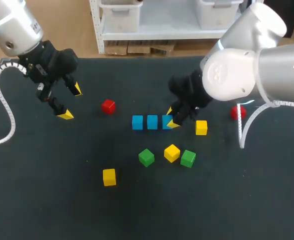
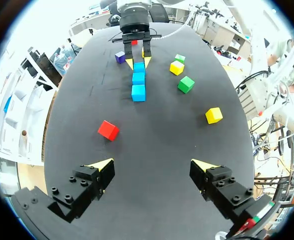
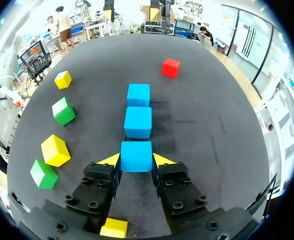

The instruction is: Place the blue cubes, place green cubes on the blue cubes, place the yellow cubes on the green cubes, then place the red cubes on the yellow cubes, and place purple cube on the red cubes.

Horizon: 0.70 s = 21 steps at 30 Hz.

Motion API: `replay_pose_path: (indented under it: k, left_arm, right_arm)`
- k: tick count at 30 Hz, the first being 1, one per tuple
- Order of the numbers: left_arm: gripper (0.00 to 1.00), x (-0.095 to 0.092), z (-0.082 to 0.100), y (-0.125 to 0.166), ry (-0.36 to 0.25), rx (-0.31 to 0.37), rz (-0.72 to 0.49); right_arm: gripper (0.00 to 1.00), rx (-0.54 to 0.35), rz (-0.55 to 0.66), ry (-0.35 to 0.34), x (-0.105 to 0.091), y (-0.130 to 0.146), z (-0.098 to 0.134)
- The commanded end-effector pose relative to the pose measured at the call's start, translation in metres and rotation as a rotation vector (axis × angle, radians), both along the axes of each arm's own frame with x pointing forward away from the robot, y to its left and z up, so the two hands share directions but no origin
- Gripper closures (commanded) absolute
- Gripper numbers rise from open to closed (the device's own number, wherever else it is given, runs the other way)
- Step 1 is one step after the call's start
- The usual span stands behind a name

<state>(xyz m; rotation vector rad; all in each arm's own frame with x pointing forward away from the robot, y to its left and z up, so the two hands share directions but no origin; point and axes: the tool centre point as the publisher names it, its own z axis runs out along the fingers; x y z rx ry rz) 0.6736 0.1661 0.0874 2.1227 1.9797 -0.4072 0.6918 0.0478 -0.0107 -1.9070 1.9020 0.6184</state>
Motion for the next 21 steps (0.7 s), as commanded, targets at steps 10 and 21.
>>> replay_pose_path:
  k: [10, 21]
  left_arm:
    - [0.0, 0.0012, -0.0005, 0.0006, 0.0, -0.002, -0.003]
    - [0.0, 0.0012, -0.0005, 0.0006, 0.0, -0.002, -0.003]
  right_arm:
    - [1.0, 0.009, 0.005, 0.001, 0.0023, 0.0012, -0.001]
    - [1.0, 0.01, 0.007, 0.006, 0.0015, 0.003, -0.0029]
